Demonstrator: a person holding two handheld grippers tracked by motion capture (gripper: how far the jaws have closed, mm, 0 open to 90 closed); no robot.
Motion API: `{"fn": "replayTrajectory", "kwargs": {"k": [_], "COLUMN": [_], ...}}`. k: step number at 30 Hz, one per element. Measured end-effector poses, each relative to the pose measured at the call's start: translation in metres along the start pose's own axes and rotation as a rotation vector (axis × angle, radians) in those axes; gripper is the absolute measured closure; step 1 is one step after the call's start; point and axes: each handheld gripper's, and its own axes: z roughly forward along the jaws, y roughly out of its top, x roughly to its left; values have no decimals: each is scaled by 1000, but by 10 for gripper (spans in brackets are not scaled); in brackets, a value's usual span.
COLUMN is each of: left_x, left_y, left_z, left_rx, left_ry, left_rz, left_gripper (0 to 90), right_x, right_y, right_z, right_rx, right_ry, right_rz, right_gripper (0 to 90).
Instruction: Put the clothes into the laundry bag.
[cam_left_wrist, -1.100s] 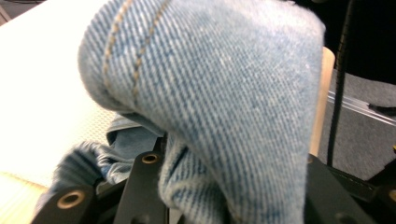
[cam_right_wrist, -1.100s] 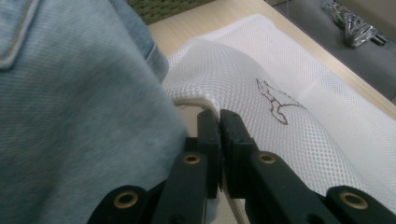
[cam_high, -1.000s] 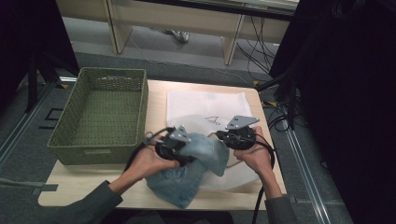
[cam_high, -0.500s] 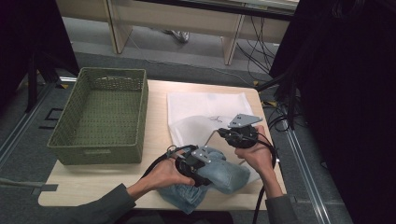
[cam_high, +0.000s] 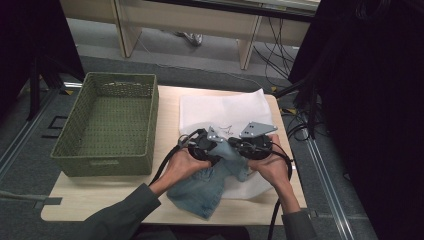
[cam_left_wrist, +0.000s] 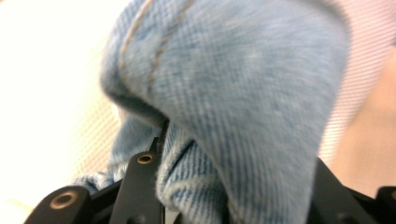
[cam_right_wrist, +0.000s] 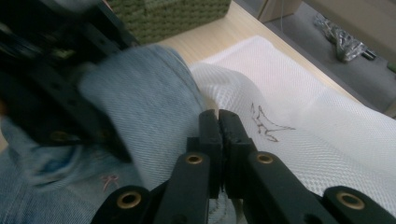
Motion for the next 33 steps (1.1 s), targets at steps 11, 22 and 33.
{"fn": "replayTrajectory", "kwargs": {"k": [11, 22, 33], "left_x": [-7, -6, -7], "left_y": [-13, -14, -12], "left_z": [26, 25, 18], "left_rx": [9, 21, -26], "left_ry": [-24, -32, -19], "left_rz": [-19, 0, -15], "left_gripper": [577, 588, 635], "right_x": [-13, -22, -20], "right_y": [-21, -50, -51], "right_z": [4, 6, 20], "right_rx": [40, 233, 245], "right_ry": [4, -102, -57], "right_rz": [41, -11, -54], "right_gripper": [900, 643, 877]}}
